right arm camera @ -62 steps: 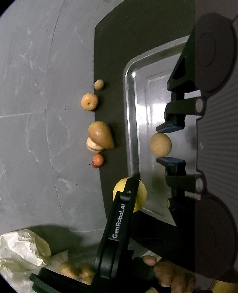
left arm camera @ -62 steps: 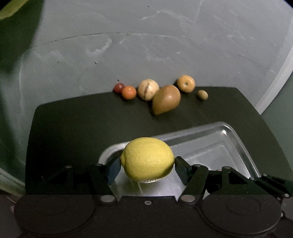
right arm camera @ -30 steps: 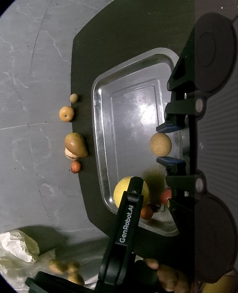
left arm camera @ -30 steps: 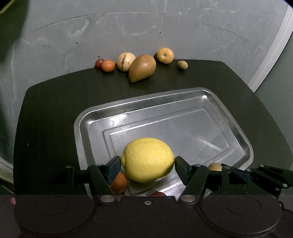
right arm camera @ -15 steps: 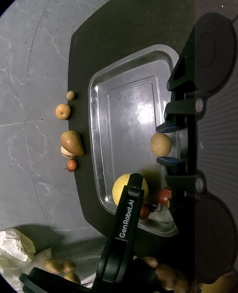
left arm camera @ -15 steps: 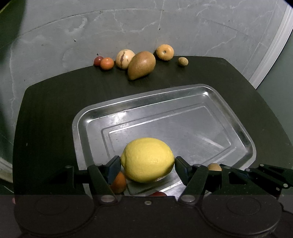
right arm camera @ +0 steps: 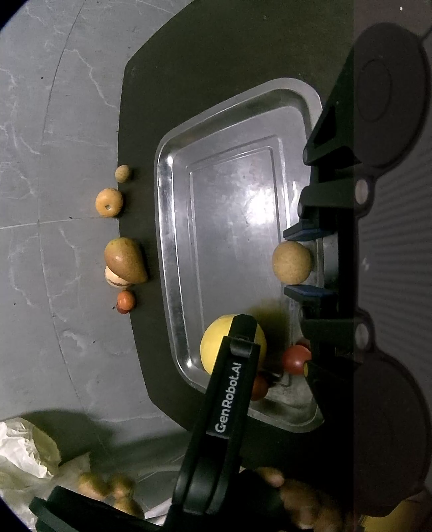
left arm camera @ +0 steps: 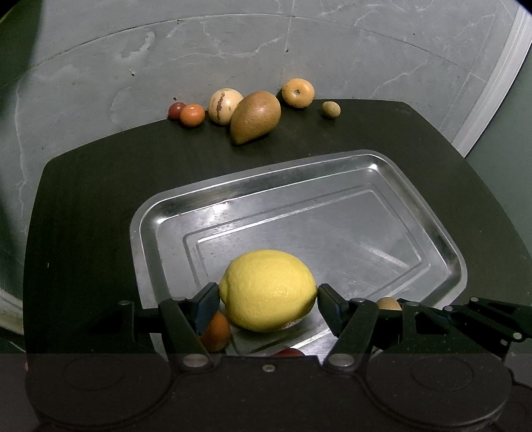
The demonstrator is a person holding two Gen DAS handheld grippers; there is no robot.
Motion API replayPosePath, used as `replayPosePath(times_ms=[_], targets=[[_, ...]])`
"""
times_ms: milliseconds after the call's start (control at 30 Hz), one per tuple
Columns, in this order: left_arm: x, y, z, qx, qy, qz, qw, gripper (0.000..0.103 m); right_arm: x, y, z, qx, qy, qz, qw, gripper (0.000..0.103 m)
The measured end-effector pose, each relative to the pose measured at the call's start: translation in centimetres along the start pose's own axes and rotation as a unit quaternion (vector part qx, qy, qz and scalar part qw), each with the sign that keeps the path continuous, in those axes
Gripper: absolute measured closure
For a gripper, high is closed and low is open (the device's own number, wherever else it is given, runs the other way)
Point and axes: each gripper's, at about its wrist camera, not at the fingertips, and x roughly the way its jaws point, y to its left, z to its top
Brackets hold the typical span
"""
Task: Organize fruits
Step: 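Lower both fruits onto the tray and open both tools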
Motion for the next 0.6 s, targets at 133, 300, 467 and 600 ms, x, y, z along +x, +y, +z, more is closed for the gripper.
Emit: replayPosePath(times_ms=[133, 300, 467, 600], targets=[[0.01, -0.04, -0.01, -0.001, 0.000, 0.001, 1.0000, 0.037, 0.05, 0.03, -0.03, 0.000, 0.003, -0.001, 1.000, 0.071], [0.01, -0.11, 0.04, -0.001, 0.000, 0.002, 1.0000, 0.037, 0.03, 0.03, -0.01, 0.000, 0.003, -0.001, 1.000, 0.071], [-0.01, -0.07, -0.06, 0.002, -0.001, 0.003, 1.0000, 0.036, 0.10, 0.05, -0.09, 0.000, 0.007, -0.004, 1.000, 0.071], [-0.09, -0.08, -0.14, 0.002, -0.002, 0.001, 1.0000, 0.036, 0.02, -0.02, -0.12, 0.000, 0.008, -0.004, 1.000, 0.070]])
